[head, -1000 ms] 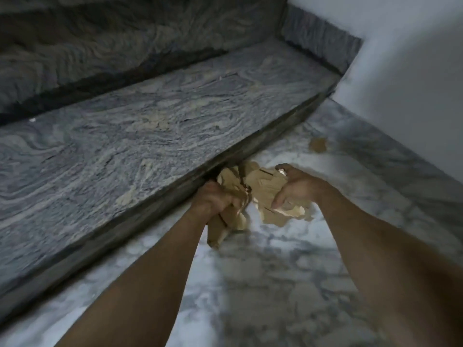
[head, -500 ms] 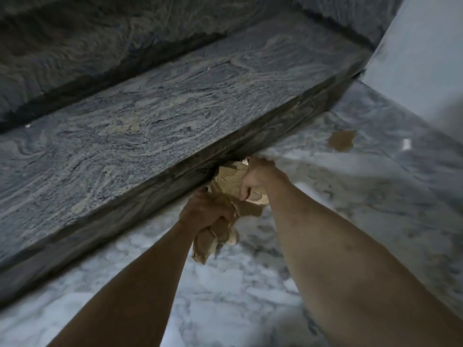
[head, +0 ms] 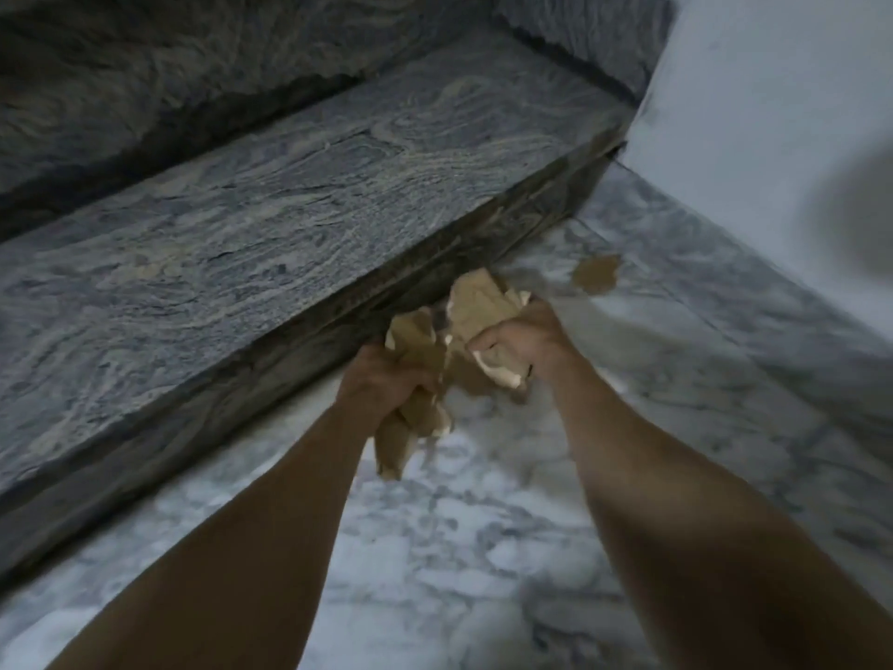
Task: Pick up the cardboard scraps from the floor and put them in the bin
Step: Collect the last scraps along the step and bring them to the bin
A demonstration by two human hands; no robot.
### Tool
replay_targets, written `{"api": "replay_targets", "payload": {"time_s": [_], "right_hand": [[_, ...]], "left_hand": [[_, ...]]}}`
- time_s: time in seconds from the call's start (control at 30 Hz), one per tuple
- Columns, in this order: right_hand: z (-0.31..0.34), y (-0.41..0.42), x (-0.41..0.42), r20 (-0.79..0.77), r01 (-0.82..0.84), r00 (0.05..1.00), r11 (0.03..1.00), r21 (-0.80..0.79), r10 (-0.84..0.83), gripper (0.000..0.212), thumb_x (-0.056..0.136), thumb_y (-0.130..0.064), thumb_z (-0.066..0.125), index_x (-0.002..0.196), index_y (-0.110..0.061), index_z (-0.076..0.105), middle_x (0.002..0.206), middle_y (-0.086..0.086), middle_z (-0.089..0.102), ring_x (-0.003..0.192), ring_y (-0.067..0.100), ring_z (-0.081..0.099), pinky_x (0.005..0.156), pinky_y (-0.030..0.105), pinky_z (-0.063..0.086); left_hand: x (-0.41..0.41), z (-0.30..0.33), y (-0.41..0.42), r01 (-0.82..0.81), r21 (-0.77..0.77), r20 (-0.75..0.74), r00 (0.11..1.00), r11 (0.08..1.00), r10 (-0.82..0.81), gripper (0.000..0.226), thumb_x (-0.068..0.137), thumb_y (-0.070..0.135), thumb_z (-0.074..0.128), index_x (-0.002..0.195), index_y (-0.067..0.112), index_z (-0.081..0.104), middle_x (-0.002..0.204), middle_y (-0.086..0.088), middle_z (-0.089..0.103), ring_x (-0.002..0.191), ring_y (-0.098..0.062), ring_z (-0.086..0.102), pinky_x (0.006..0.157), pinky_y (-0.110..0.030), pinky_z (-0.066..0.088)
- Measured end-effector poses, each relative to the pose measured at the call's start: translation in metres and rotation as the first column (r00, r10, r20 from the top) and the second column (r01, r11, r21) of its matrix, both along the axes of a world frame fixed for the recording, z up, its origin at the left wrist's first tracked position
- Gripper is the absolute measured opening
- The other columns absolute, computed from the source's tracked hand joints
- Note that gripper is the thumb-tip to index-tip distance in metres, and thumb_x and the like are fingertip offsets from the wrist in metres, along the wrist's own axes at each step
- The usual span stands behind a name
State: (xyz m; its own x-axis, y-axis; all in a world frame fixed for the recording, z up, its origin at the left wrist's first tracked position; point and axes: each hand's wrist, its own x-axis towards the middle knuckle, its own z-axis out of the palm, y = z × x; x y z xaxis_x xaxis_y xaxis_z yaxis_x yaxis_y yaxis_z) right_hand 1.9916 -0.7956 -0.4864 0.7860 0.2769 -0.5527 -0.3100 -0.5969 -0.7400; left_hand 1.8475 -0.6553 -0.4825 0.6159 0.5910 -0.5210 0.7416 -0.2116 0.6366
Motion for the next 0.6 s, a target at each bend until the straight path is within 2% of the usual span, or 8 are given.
{"api": "replay_targets", "payload": {"time_s": [0.07,0.17,0.23,0.27,0.33,0.43,0.53,0.6], "right_hand": [[0.011,-0.026,0.032,0.036,0.103,0.994,0.995,0.013,-0.103,0.08,0.051,-0.011,0.098,0.12,-0.004,0.057,0.106,0.004,0.067,0.102,0.022,0.065,0.075,0.033,0.056],[0.024,-0.056,0.071,0.155,0.042,0.987,0.996,-0.078,-0.029,0.106,0.055,-0.005,0.095,0.146,-0.01,0.039,0.132,0.005,0.055,0.124,0.025,0.054,0.076,0.027,0.045],[0.022,-0.066,0.086,0.189,-0.015,0.981,0.986,-0.164,0.046,0.114,0.058,-0.004,0.093,0.151,-0.018,0.031,0.14,0.006,0.048,0.132,0.029,0.048,0.08,0.028,0.043],[0.02,-0.068,0.092,0.172,-0.066,0.98,0.977,-0.201,0.102,0.117,0.059,-0.004,0.093,0.153,-0.019,0.026,0.146,0.006,0.044,0.137,0.03,0.043,0.084,0.029,0.044],[0.014,-0.07,0.1,0.123,-0.143,0.976,0.953,-0.269,0.181,0.13,0.063,-0.007,0.092,0.16,-0.021,0.007,0.163,0.004,0.023,0.148,0.03,0.028,0.096,0.033,0.042],[0.007,-0.07,0.109,0.051,-0.185,0.975,0.916,-0.355,0.216,0.143,0.062,-0.015,0.093,0.159,-0.03,-0.011,0.168,0.002,0.004,0.152,0.03,0.017,0.102,0.037,0.04],[-0.009,-0.068,0.125,0.005,-0.202,0.974,0.877,-0.437,0.227,0.162,0.039,-0.034,0.099,0.157,-0.038,-0.01,0.169,0.002,-0.001,0.153,0.033,0.01,0.115,0.048,0.029],[-0.047,-0.071,0.158,-0.031,-0.191,0.979,0.869,-0.457,0.2,0.174,0.017,-0.044,0.098,0.157,-0.038,-0.005,0.168,0.002,0.002,0.152,0.034,0.011,0.116,0.05,0.028]], "left_hand": [[0.04,0.005,-0.014,0.019,-0.039,0.082,0.996,0.999,-0.016,0.046,0.057,0.038,0.088,0.098,0.024,0.072,0.102,-0.006,0.072,0.095,-0.026,0.069,0.086,-0.038,0.059],[0.085,-0.004,-0.035,0.062,-0.081,0.085,0.995,0.995,-0.055,0.059,0.054,0.038,0.089,0.108,0.027,0.068,0.106,-0.003,0.068,0.095,-0.024,0.064,0.086,-0.036,0.058],[0.093,-0.015,-0.044,0.079,-0.082,0.064,0.995,0.994,-0.073,0.071,0.044,0.044,0.086,0.109,0.03,0.063,0.113,-0.001,0.069,0.1,-0.025,0.066,0.09,-0.038,0.057],[0.093,-0.022,-0.045,0.082,-0.071,0.056,0.995,0.994,-0.078,0.079,0.04,0.049,0.084,0.113,0.029,0.062,0.116,0.0,0.069,0.104,-0.026,0.066,0.092,-0.039,0.056],[0.091,-0.032,-0.045,0.087,-0.03,0.029,0.996,0.996,-0.086,0.084,0.048,0.052,0.085,0.124,0.027,0.06,0.118,0.001,0.067,0.109,-0.027,0.065,0.092,-0.039,0.055],[0.093,-0.033,-0.043,0.094,0.001,0.008,0.996,0.996,-0.094,0.084,0.052,0.054,0.085,0.127,0.026,0.059,0.124,-0.003,0.067,0.111,-0.029,0.064,0.092,-0.039,0.055],[0.098,-0.031,-0.041,0.1,-0.012,-0.014,0.995,0.995,-0.1,0.096,0.033,0.062,0.076,0.121,0.029,0.061,0.122,-0.002,0.069,0.108,-0.029,0.066,0.091,-0.043,0.057],[0.1,-0.031,-0.04,0.111,-0.013,-0.033,0.993,0.994,-0.111,0.094,0.035,0.061,0.076,0.123,0.03,0.059,0.123,-0.002,0.068,0.11,-0.029,0.065,0.093,-0.043,0.055]]}}
